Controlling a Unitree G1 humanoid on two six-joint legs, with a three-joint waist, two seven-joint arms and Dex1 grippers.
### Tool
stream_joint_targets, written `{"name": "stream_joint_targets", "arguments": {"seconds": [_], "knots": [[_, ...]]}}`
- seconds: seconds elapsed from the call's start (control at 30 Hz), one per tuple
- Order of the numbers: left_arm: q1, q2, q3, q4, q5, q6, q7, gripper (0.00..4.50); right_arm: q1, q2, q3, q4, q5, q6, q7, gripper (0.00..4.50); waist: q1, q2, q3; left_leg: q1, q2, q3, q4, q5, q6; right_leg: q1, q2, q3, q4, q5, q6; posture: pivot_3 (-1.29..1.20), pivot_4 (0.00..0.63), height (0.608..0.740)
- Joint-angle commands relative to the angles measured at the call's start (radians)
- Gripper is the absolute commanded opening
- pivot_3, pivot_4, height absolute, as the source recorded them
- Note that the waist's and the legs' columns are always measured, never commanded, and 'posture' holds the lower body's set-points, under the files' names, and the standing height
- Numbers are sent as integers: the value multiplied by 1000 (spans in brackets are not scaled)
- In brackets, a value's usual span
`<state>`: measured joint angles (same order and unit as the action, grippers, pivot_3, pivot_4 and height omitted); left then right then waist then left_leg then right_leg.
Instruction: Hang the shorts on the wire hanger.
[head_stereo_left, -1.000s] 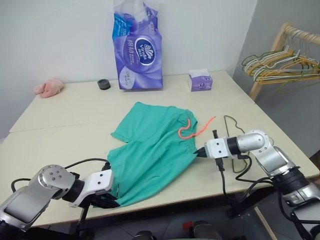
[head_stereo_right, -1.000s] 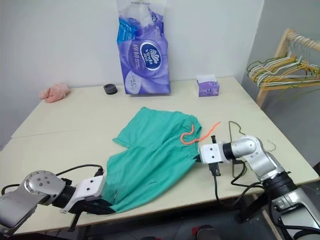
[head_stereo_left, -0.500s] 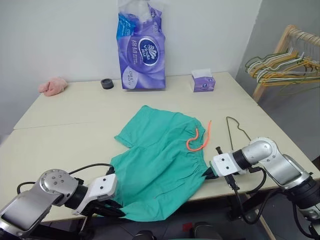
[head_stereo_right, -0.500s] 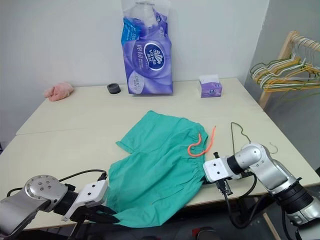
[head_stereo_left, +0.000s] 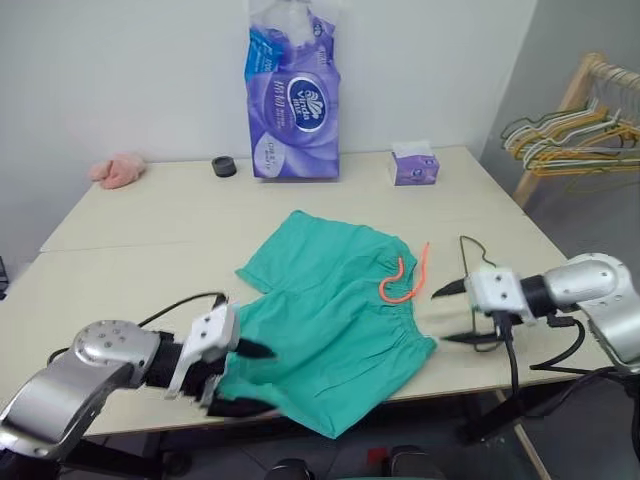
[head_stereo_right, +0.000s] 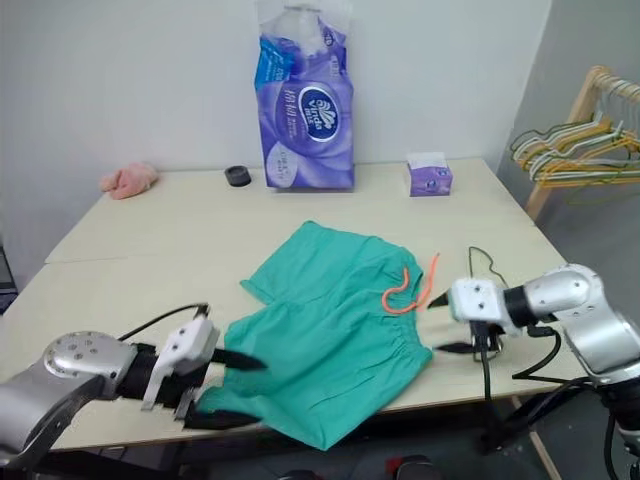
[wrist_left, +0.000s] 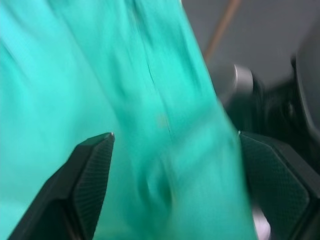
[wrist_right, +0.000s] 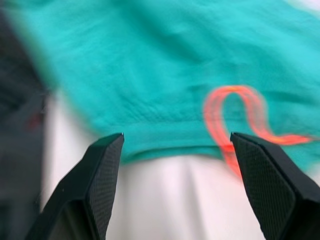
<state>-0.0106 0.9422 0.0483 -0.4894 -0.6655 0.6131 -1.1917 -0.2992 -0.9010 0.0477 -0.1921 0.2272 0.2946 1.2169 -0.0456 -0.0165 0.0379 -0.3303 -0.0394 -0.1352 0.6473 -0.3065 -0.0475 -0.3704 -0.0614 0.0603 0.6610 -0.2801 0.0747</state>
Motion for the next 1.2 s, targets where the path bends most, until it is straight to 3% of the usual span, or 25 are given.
{"name": "stream_joint_targets", "arguments": {"seconds": [0.03, 0.17, 0.27, 0.4, 0.87, 1.2], "knots": [[-65, -25, 30, -79, -128, 91, 57, 4029, 86, 95, -188, -45, 97, 202, -222, 3678, 1, -2, -1, 0, 0, 0, 0, 0, 0, 0, 0, 0, 0, 0, 0, -97, 1, 740], [-102, -35, -65, -50, 34, -6, 79, 4029, 193, 215, -292, -95, 45, 345, -491, 3678, -3, 1, -2, 0, 0, 1, -1, 0, -1, -1, 0, 2, 1, 0, 0, -113, 2, 740], [-153, -91, -146, 22, 187, -136, 123, 4029, 196, 342, -364, -112, -37, 481, -776, 3678, -6, 4, -2, 1, 0, 3, -1, 0, -1, -1, 1, 4, 1, 0, 0, -137, 1, 740], [-193, -177, -184, 71, 211, -171, 144, 4029, 219, 428, -393, -111, -97, 545, -943, 3678, -12, 5, -3, 0, 0, 4, -1, 0, -1, -2, 1, 5, 0, 0, 0, -153, 2, 740], [-260, -200, -192, 172, 142, -132, -3, 4029, 52, 446, -381, 160, -68, 543, -971, 3678, -73, 7, -2, 0, 0, 3, -2, -1, -1, -2, 2, 5, -1, 0, -1, -163, 0, 740], [-411, -300, -163, 237, 235, -181, 172, 4029, 21, 435, -292, 187, -67, 546, -936, 3678, -73, 7, -3, 0, 0, 2, -2, -1, -1, -2, 2, 5, -1, 0, -1, -149, 0, 740]]}}
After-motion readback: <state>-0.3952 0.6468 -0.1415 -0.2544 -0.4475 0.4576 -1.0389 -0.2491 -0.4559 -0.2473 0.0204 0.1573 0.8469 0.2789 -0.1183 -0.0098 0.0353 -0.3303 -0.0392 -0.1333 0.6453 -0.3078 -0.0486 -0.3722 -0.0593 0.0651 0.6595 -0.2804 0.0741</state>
